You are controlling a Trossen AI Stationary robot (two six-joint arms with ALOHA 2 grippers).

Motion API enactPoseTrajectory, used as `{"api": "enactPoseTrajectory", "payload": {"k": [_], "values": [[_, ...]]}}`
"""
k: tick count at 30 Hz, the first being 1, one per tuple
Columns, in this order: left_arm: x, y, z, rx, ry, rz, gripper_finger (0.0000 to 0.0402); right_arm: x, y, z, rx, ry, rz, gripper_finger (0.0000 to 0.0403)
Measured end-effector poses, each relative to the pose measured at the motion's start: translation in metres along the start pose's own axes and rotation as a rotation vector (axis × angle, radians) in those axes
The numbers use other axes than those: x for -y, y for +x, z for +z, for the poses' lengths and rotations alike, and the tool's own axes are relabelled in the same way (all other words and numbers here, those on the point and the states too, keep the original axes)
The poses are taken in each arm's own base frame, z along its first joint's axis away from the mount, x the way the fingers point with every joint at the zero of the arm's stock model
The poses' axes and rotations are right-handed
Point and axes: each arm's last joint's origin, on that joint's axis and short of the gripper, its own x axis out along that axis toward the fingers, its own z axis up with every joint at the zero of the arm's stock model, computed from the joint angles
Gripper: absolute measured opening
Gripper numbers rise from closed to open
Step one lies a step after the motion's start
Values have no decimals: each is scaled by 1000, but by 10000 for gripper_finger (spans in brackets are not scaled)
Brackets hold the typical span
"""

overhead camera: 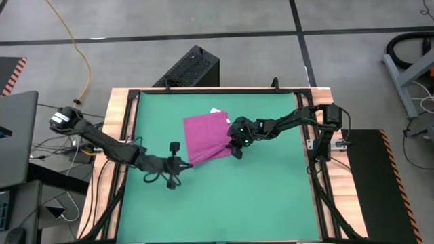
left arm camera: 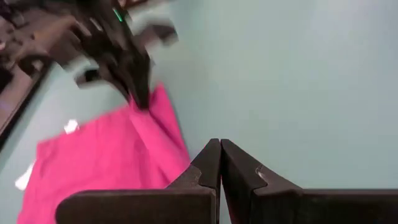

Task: Roll towel into tight, uniform cylinder
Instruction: Roll the pink towel

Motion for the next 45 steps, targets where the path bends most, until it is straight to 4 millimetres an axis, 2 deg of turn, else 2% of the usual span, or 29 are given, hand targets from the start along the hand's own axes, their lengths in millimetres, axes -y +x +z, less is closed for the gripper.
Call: {"api": "enactPoseTrajectory", "payload": {"k": [3, 8, 12, 27, 45], "values": [[8, 20, -9, -95, 69, -5, 0, -1, 0, 0, 0, -2, 2, 28], [14, 35, 4, -121, 122, 12, 0, -3, 1, -1, 0, -8, 1, 27], [14, 35, 11, -152, 133, 45, 0, -3, 1, -1, -3, -8, 1, 29], [0, 42, -3, -284, 132, 116, 0, -4, 1, -1, -6, -16, 2, 29], [-15, 42, -39, -373, 81, 192, 0, -4, 1, -1, -6, -16, 2, 35]]}}
